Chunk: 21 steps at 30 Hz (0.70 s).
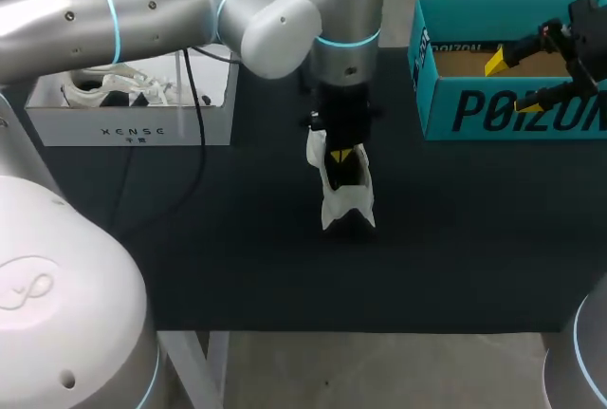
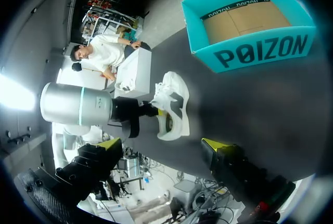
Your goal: Take the shoe out of the shoebox, open the shoe tongue, remove and reinsert the insole, then place the shoe into the shoebox
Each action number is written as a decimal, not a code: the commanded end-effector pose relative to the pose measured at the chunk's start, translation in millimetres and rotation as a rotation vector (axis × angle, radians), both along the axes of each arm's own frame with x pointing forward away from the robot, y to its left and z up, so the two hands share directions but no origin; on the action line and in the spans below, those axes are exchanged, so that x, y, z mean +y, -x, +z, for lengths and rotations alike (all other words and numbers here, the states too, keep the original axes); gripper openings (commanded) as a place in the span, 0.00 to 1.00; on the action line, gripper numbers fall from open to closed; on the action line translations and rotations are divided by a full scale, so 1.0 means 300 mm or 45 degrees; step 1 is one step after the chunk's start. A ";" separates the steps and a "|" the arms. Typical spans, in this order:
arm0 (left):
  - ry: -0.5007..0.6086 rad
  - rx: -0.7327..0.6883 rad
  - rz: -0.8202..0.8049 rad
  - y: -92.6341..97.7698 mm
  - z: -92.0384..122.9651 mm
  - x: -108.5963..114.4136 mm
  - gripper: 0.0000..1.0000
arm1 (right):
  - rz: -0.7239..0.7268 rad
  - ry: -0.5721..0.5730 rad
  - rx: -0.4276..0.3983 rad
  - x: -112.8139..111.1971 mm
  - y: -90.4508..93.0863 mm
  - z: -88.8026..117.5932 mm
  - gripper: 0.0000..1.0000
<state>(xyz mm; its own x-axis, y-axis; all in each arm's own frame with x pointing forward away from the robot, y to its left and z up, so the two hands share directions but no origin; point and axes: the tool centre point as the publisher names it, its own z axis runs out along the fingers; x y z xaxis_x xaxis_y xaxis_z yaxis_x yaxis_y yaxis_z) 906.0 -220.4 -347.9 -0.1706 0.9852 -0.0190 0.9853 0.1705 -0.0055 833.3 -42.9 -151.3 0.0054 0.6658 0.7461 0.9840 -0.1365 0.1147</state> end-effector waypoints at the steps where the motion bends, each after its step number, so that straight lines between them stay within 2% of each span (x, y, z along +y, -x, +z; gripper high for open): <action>1: 0.011 -0.013 -0.001 0.015 0.025 0.039 0.18 | -0.001 0.004 0.003 0.001 -0.002 -0.001 1.00; 2: 0.004 -0.018 0.003 0.013 0.022 0.043 0.26 | -0.001 0.004 0.003 0.001 -0.002 -0.001 1.00; 4: -0.002 -0.014 0.008 0.008 0.016 0.048 0.27 | -0.001 0.004 0.003 0.001 -0.002 -0.001 1.00; 6: -0.012 -0.018 0.013 0.004 0.010 0.052 0.40 | -0.001 0.004 0.003 0.001 -0.002 -0.001 1.00; 7: -0.012 -0.019 0.013 0.003 0.009 0.052 0.42 | -0.001 0.004 0.003 0.001 -0.002 -0.001 1.00; 16: 0.007 -0.036 0.021 -0.019 -0.006 0.027 0.48 | -0.001 0.004 0.003 0.001 -0.002 -0.001 1.00; 21: 0.040 -0.012 -0.009 -0.007 -0.002 0.011 0.49 | -0.001 0.004 0.003 0.001 -0.002 -0.001 1.00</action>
<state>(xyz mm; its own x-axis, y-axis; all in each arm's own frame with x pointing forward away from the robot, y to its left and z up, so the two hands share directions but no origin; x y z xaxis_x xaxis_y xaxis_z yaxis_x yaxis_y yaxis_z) 906.8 -216.3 -346.3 -0.1698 0.9845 -0.0440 0.9853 0.1704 0.0091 833.3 -43.0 -151.3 0.0055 0.6659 0.7461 0.9840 -0.1366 0.1147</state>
